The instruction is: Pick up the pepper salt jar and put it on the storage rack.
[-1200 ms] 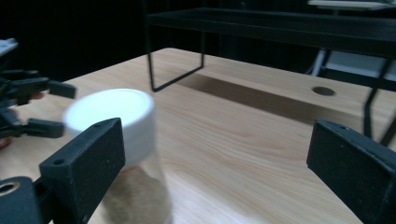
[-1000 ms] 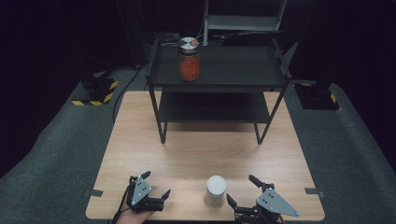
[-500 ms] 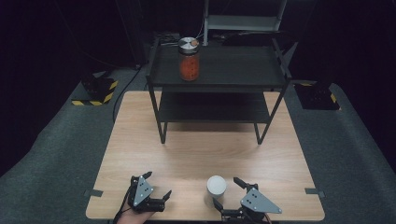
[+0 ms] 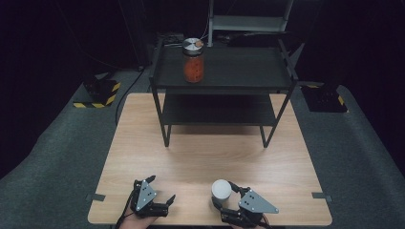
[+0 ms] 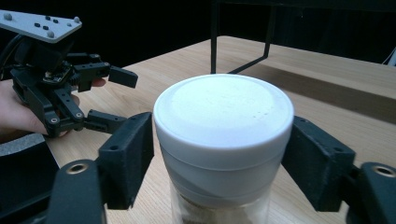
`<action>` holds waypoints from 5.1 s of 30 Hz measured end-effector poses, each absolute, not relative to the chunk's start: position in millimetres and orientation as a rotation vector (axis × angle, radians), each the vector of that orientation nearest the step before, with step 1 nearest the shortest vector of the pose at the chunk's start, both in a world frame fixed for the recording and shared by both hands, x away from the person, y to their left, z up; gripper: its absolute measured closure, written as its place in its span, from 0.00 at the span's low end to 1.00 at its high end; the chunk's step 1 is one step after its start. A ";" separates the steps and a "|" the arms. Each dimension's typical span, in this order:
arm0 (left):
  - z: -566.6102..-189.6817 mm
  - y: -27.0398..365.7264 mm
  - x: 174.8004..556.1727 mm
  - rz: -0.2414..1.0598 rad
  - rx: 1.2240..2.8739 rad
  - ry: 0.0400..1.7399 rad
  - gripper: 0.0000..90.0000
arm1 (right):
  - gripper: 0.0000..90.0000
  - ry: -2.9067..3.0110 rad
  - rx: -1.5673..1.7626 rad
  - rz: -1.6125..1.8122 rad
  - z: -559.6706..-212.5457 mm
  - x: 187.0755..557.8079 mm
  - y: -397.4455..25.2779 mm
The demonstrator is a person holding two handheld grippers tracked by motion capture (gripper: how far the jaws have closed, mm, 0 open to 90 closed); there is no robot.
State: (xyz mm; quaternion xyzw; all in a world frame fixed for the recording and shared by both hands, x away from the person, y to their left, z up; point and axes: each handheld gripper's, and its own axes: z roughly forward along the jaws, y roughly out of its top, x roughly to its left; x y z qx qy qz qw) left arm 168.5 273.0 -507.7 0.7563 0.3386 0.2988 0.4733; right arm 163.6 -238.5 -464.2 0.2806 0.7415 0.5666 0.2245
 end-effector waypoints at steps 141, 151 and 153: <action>-509.5 285.5 169.3 0.650 1.817 0.826 0.01 | 0.37 1.459 0.921 1.557 -192.7 322.6 -246.1; -509.8 286.9 169.7 0.642 1.811 0.828 0.01 | 0.37 1.461 0.932 1.533 -187.4 339.7 -239.6; -509.9 286.9 169.6 0.643 1.811 0.827 0.01 | 0.37 1.463 0.929 1.529 -187.0 341.6 -237.8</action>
